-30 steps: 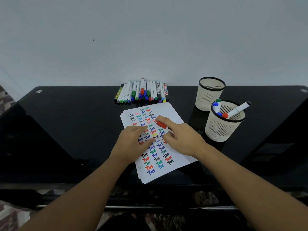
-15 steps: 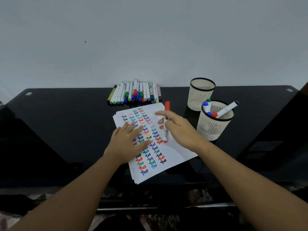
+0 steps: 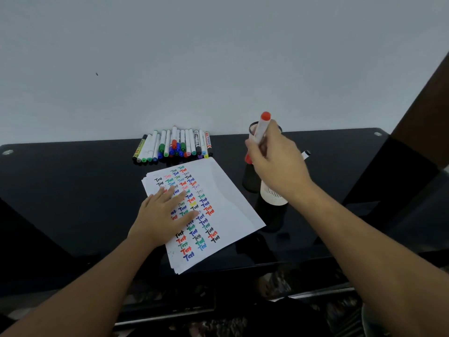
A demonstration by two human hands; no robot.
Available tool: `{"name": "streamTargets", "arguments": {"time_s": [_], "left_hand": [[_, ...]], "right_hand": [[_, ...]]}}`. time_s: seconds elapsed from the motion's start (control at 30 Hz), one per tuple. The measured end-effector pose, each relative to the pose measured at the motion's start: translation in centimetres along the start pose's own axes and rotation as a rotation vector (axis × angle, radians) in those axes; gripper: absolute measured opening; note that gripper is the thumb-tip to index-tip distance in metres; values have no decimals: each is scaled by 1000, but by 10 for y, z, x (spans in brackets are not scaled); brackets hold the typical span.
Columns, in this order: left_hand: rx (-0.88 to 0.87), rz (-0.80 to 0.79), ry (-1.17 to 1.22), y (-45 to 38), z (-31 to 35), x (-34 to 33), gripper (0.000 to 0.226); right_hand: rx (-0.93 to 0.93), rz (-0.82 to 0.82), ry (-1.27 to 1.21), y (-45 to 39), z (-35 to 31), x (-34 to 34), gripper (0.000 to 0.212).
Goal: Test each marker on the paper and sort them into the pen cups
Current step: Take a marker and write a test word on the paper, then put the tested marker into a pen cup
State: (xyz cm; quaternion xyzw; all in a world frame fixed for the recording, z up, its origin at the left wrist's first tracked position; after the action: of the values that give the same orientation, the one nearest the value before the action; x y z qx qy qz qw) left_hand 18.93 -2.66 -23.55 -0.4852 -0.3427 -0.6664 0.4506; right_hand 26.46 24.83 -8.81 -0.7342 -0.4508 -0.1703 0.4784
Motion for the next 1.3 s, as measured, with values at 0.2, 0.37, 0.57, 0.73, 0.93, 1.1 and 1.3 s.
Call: {"name": "streamTargets", "arguments": {"time_s": [0.2, 0.37, 0.57, 0.73, 0.93, 1.1, 1.3], "left_hand": [[11, -3, 8, 0, -2, -1, 91], [17, -4, 11, 0, -3, -1, 90], [20, 2, 31, -1, -3, 0, 90], [20, 3, 29, -1, -2, 0, 90], [16, -16, 71, -2, -6, 2, 104], [50, -65, 191, -4, -9, 13, 93], [65, -41, -30, -16, -33, 22, 98]], "right_hand": [[-186, 18, 103, -5, 37, 29, 26], [-292, -85, 125, 2, 57, 30, 26], [-328, -115, 116, 7, 60, 24, 23], [-322, -124, 134, 8, 62, 20, 24], [-251, -52, 119, 7, 56, 21, 30], [-106, 12, 114, -1, 27, 9, 21], [110, -41, 74, -10, -17, -34, 17]]}}
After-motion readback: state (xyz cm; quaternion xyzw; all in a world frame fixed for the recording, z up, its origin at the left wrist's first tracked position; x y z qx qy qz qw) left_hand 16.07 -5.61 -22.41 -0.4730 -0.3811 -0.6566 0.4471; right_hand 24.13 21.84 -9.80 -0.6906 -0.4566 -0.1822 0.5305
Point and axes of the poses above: each hand's wrist, its own y-axis away from the middle knuckle, its own x-axis out of the back of the hand, z = x × y, the point moved 1 cm from there along -y, towards the middle knuckle, and after that the axes turned 2 degrees about x, right-handed, at the moved point
